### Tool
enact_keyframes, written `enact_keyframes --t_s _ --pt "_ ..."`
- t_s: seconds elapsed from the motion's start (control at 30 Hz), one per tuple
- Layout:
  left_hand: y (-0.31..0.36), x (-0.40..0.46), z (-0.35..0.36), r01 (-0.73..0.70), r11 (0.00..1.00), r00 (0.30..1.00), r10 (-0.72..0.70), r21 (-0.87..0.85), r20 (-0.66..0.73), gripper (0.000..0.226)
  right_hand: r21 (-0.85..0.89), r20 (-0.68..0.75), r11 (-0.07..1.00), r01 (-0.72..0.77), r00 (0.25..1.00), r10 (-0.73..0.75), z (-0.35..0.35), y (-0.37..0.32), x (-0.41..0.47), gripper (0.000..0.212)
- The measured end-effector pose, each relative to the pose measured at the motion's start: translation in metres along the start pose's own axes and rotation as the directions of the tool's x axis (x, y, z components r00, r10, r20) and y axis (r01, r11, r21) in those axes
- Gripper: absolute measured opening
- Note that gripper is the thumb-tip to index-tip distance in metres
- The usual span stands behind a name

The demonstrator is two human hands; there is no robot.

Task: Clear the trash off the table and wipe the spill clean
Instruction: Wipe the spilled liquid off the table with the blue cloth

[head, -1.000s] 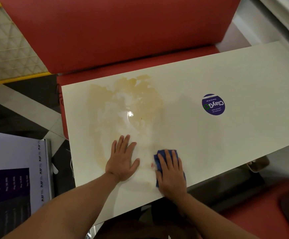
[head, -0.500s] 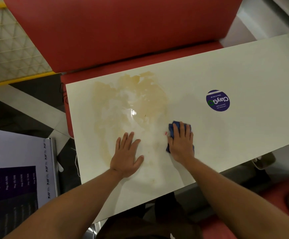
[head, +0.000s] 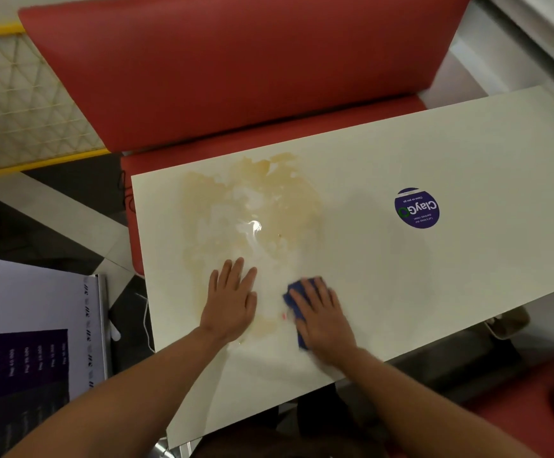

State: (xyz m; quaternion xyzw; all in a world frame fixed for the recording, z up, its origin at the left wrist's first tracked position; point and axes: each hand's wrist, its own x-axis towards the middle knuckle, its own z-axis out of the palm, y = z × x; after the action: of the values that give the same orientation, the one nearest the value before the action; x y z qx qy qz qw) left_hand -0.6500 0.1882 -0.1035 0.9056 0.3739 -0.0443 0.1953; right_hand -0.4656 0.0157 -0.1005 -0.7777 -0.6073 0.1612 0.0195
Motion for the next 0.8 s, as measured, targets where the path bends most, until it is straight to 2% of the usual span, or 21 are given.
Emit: enact_keyframes --t_s 0.13,0.23,0.3,0.43,0.5,0.6,0.7,0.8 --pt "0.0 -0.002 -0.002 -0.004 1.0 1.0 0.004 0.016 0.016 0.061 -0.014 -0.01 0.971 -0.238 0.971 0.238 -0.022 0.037 0.067 0.061" --pt "0.002 0.0 -0.009 -0.008 0.999 0.998 0.006 0.041 0.059 0.062 -0.018 -0.024 0.945 -0.326 0.945 0.326 -0.022 0.027 0.072 0.065" --pt "0.003 -0.001 -0.018 -0.012 0.998 0.995 0.006 0.058 0.101 0.062 -0.049 -0.039 0.96 -0.275 0.961 0.273 -0.011 0.001 0.046 0.064" --pt "-0.01 -0.03 -0.021 0.04 0.998 0.993 -0.045 0.052 0.108 0.068 -0.002 0.021 0.998 -0.063 0.998 0.063 0.018 -0.053 -0.04 0.061" --pt "-0.02 -0.049 -0.012 0.099 0.99 0.982 -0.113 0.101 0.15 0.072 0.007 0.052 1.0 -0.008 0.999 0.007 0.026 -0.052 -0.058 0.057" --pt "-0.03 -0.065 -0.002 0.13 0.98 0.974 -0.156 0.153 0.167 0.078 0.028 0.018 0.998 0.058 0.998 -0.058 0.018 -0.036 -0.043 0.051" --pt "-0.031 -0.066 0.002 0.124 0.978 0.975 -0.151 0.166 0.161 0.077 0.016 -0.001 1.0 0.025 1.0 -0.025 0.004 -0.018 -0.006 0.052" --pt "-0.029 -0.066 0.003 0.124 0.982 0.979 -0.145 0.144 0.142 0.075 0.015 -0.02 0.992 -0.125 0.992 0.125 -0.013 0.01 0.047 0.054"
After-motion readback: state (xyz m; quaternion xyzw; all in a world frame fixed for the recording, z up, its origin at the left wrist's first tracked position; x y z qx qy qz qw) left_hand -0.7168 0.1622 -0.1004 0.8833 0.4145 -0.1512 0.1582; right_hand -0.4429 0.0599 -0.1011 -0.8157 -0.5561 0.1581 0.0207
